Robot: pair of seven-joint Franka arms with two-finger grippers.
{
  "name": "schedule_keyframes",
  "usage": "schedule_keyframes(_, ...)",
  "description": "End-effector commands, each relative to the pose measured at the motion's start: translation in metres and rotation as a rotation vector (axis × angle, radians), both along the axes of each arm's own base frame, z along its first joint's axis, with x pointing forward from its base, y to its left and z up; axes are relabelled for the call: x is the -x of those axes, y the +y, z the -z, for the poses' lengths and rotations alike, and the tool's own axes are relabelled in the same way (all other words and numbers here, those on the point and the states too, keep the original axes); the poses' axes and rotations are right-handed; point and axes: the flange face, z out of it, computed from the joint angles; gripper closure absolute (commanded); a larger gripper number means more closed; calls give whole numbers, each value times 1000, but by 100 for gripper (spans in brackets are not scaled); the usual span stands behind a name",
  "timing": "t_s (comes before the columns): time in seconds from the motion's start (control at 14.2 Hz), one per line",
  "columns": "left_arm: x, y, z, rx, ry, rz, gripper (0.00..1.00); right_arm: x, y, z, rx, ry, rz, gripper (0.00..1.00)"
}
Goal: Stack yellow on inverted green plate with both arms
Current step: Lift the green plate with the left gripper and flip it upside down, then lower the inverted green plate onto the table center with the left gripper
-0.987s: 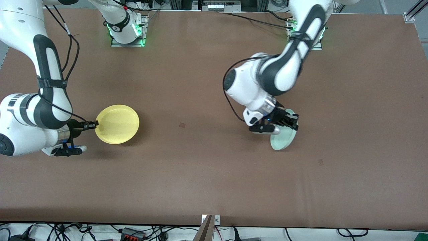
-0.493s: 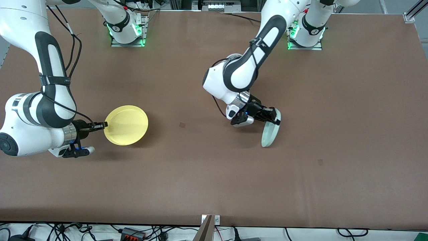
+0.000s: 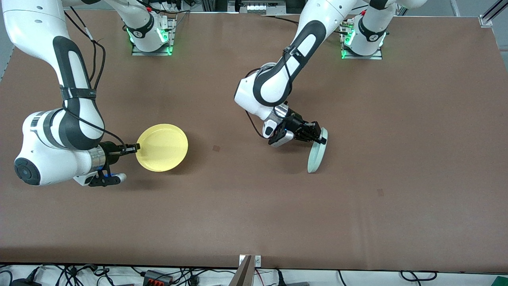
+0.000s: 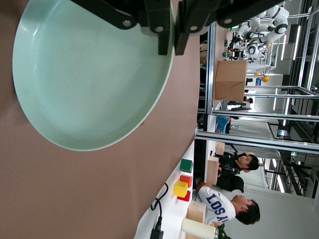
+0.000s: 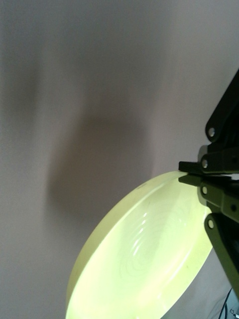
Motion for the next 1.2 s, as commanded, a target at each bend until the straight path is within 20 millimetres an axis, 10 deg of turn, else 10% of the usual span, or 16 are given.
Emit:
schedule_keyframes(0.0, -3, -17, 18, 147, 21, -12, 0, -3, -6, -2, -16, 5, 20, 100)
schedule_keyframes(0.56, -21, -43, 0, 516, 62, -105, 0, -4, -16, -1, -6, 6, 36, 100)
schedule_keyframes(1.13, -79, -39, -49, 1145, 7, -299, 0, -3, 1, -8, -6, -6, 12, 100)
